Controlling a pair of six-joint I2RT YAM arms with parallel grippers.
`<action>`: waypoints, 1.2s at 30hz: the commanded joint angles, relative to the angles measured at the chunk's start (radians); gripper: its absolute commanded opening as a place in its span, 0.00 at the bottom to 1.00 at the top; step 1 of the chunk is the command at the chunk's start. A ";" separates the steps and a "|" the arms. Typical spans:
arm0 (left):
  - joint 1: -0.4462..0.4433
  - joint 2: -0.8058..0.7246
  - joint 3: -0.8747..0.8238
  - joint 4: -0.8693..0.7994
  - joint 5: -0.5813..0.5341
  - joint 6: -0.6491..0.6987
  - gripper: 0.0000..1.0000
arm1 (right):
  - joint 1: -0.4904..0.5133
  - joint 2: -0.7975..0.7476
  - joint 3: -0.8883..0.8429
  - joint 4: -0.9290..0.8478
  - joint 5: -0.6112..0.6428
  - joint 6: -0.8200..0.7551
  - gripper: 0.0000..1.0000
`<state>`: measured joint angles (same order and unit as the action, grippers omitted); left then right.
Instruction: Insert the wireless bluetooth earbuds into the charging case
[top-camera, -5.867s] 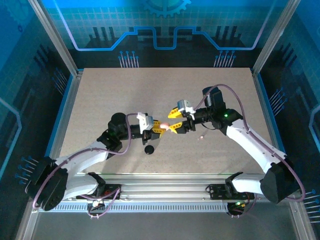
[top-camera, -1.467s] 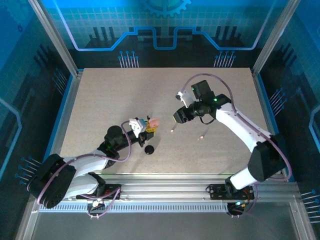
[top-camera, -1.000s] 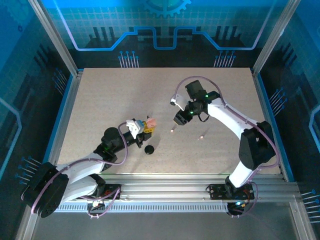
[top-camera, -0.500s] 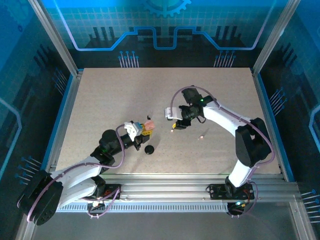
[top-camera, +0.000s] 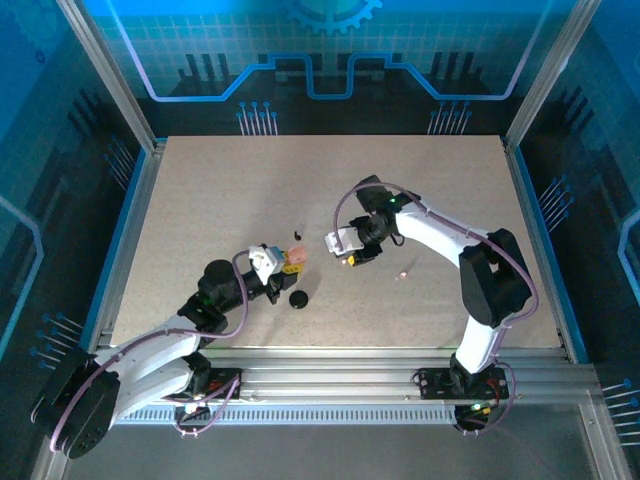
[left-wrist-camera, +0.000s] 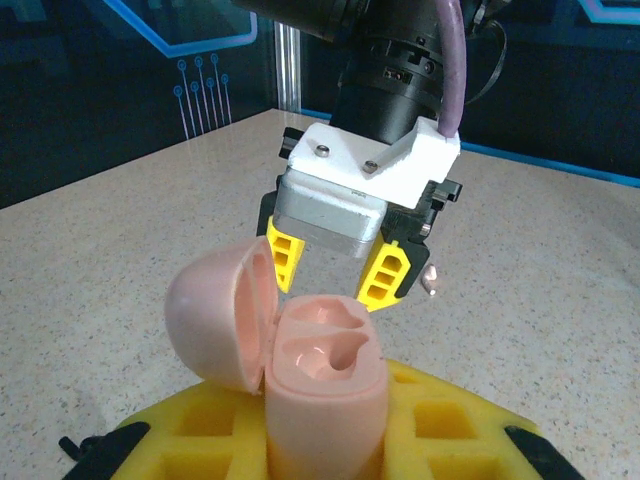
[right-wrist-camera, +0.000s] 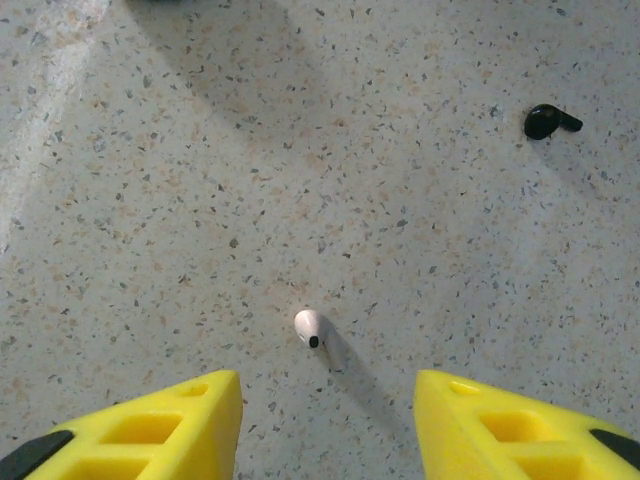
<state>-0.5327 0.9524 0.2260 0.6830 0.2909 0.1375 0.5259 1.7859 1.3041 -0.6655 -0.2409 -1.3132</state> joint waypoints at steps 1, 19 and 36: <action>0.006 -0.002 0.028 -0.021 0.001 0.030 0.15 | 0.014 0.016 0.022 -0.038 0.006 -0.041 0.49; 0.006 -0.026 0.030 -0.048 -0.020 0.044 0.14 | 0.020 0.171 0.138 -0.140 0.080 -0.096 0.42; 0.006 -0.030 0.032 -0.067 -0.027 0.052 0.14 | 0.017 0.288 0.239 -0.190 0.061 -0.133 0.39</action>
<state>-0.5327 0.9382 0.2276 0.6235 0.2756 0.1642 0.5365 2.0529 1.5146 -0.8043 -0.1642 -1.4239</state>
